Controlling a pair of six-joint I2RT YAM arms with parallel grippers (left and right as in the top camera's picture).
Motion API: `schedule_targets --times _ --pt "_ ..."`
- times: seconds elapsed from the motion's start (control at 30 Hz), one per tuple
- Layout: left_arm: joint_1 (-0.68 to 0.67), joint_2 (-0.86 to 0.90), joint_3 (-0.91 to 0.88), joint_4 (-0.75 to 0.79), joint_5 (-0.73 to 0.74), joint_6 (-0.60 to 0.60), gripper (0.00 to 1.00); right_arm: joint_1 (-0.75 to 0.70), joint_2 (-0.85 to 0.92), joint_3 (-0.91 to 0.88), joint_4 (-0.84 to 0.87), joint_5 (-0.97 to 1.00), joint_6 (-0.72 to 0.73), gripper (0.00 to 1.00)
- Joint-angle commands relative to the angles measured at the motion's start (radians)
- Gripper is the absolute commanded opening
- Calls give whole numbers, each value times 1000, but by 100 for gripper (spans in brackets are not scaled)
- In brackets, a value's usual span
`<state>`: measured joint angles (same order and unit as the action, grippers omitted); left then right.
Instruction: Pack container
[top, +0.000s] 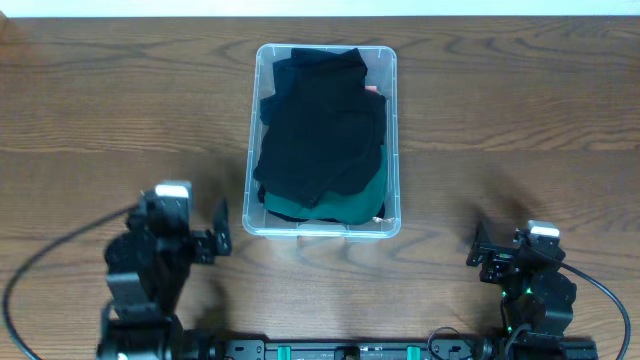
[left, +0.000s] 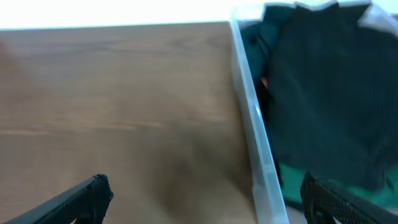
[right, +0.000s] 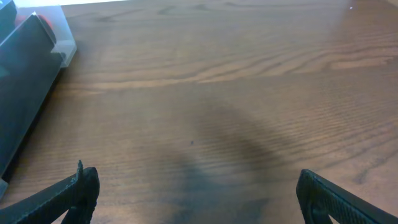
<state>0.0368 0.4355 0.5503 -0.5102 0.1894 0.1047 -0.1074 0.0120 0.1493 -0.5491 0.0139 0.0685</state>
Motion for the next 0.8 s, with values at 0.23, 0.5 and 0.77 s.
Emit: schedule_targets --times 0.23,0.5,0.77 --pt "-27 -304 -284 27 47 -65 98 -4 -6 -3 0 -7 13 99" --pt "-78 -401 -368 27 27 -63 98 -4 -6 -3 0 -7 13 99" --pt "-80 -434 -420 52 12 -50 98 -4 -6 -3 0 -7 13 99"
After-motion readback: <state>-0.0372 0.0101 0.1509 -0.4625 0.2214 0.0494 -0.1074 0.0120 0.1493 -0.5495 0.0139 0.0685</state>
